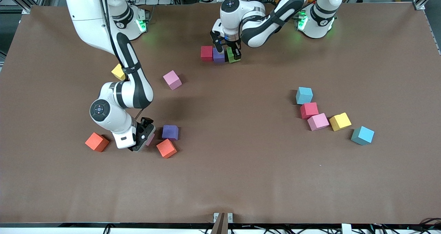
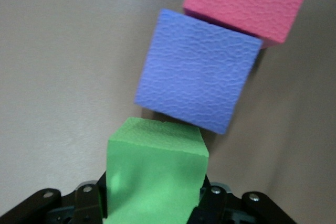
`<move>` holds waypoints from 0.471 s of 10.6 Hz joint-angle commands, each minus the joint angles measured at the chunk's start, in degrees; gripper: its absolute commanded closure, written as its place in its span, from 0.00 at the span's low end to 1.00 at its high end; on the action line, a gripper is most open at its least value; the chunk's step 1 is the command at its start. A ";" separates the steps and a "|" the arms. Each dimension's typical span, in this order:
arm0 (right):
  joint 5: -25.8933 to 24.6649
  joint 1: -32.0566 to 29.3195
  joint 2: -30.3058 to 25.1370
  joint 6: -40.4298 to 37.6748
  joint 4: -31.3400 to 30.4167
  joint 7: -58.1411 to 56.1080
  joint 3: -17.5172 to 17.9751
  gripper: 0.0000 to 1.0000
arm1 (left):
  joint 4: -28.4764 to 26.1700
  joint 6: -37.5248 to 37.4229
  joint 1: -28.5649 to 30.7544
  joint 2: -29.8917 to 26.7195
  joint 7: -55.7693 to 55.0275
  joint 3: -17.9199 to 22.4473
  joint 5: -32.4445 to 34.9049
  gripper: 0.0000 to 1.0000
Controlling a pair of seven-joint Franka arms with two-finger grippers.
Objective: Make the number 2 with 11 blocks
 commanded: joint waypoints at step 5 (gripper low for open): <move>13.34 -4.50 1.37 -6.91 0.07 -1.07 0.86 0.00 | 2.91 -0.04 -5.33 2.81 0.53 4.32 5.16 0.41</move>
